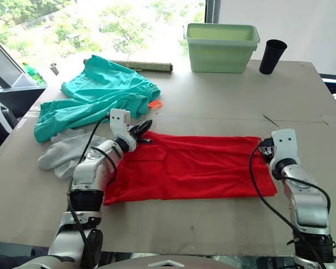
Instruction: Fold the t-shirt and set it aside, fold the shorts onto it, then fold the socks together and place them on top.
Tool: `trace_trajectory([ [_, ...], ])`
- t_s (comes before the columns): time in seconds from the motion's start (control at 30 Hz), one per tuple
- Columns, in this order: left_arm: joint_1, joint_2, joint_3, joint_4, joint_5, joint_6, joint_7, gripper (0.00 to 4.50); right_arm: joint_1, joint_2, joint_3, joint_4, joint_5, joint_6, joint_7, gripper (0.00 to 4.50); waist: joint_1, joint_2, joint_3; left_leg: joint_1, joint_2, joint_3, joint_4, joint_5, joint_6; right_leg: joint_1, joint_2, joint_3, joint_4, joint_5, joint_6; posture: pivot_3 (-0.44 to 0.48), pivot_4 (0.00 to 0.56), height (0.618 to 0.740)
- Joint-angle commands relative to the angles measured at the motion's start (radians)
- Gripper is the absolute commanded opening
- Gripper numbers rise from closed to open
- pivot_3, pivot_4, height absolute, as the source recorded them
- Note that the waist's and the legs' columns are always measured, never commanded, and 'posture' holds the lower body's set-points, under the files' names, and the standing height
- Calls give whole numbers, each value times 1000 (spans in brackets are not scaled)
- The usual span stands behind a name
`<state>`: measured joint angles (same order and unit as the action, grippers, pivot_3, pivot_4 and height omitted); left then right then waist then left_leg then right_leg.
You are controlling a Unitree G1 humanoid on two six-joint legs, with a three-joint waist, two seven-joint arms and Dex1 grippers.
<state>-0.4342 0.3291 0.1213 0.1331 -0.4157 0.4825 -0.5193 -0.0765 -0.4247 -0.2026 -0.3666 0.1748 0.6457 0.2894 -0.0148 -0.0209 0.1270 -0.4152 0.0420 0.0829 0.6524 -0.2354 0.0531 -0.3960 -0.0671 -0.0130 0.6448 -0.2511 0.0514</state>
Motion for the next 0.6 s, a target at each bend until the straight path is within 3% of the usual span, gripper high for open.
trace_trajectory([
  [0.03,-94,190,-42,-16,-47,94,-271,1032,-97,-208,-13,-111,207,191,275,4405,0,1,3,0,0,0,0,0,0,0,0,0,0,0,0,0,150,740],
  [0.17,-222,377,-207,156,50,28,-613,2917,-250,-458,177,13,235,271,533,4500,1,0,4,1,-1,0,0,0,0,1,0,-1,-1,-2,-5,0,150,740],
  [0.27,-338,426,-318,348,169,-122,-789,2917,-404,-510,353,215,122,215,608,4500,5,-1,4,1,-2,-1,-1,0,0,0,0,-1,-3,-3,-5,0,150,740],
  [0.4,-462,436,-465,598,373,-360,-890,2917,-574,-499,536,446,-12,142,701,4500,4,-3,6,-6,-4,2,0,0,1,-5,-1,-1,-4,-3,-5,0,150,740],
  [0.53,-565,370,-561,815,564,-526,-743,2917,-676,-472,679,586,-150,81,754,4500,10,-4,5,-17,-4,2,2,0,1,-14,-1,-1,-3,0,0,0,150,740],
  [0.57,-578,360,-583,853,601,-560,-739,2990,-690,-467,706,606,-182,69,762,3954,10,-4,5,-16,-4,2,3,0,2,-13,-1,-1,-3,0,0,0,150,740],
  [0.6,-585,350,-591,882,617,-577,-754,2990,-698,-467,727,617,-208,60,774,3716,11,-4,4,-16,-4,2,3,-1,2,-13,0,-1,-2,0,0,0,150,740],
])
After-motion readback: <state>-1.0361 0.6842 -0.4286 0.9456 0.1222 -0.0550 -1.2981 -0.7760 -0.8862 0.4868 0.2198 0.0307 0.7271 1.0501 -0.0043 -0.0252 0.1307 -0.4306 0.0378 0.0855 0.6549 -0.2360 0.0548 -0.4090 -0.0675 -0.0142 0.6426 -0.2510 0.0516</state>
